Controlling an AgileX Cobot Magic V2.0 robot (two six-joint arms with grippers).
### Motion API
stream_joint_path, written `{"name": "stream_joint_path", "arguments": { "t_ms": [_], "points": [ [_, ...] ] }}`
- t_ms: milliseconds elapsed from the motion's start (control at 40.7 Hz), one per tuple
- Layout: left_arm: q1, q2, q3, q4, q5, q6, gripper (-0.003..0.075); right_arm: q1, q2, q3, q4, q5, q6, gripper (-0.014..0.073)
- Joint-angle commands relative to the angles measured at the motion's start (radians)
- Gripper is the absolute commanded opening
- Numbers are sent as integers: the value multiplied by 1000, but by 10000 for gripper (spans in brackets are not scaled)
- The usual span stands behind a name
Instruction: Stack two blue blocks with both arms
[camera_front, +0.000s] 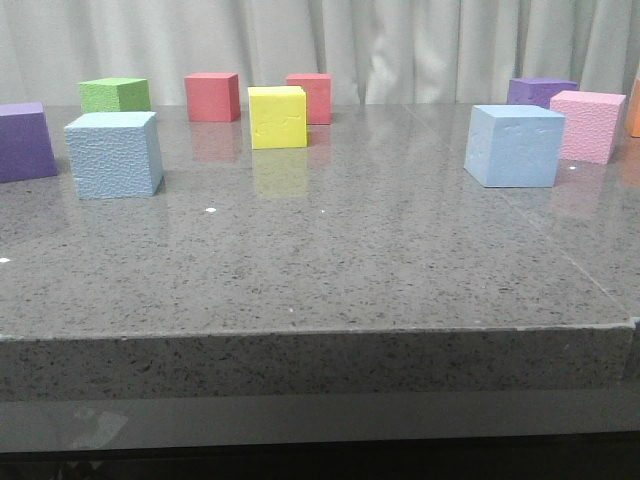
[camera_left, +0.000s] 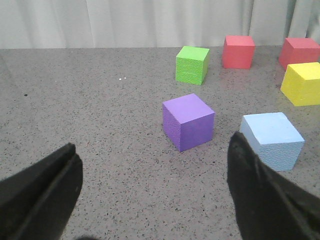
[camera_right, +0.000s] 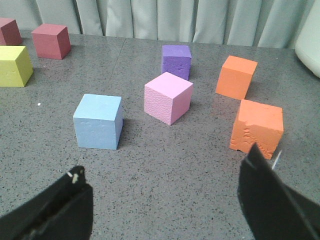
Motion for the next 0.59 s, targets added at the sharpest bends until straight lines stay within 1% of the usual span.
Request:
{"name": "stream_joint_path", "arguments": {
  "t_ms": [0,74,147,319,442,565],
  "points": [
    [1,9,-29,0,-82,-4,583,-6,12,-31,-4,-83,-9,603],
    [1,9,-29,0,-82,-4,583,-6,17,-34,-3,-84,-9,603],
    [1,9,-29,0,-80,-4,583,-6,35,-61,20,-44,-9,603],
    [1,9,-29,0,-80,-4,582,-4,182,-230,122,189,-11,603],
    [1,9,-29,0,-80,-4,582,14,327,-368,181,353,-50,603],
    [1,9,-29,0,-80,-4,582,84,469,-487,196,428,-86,603]
  ]
}}
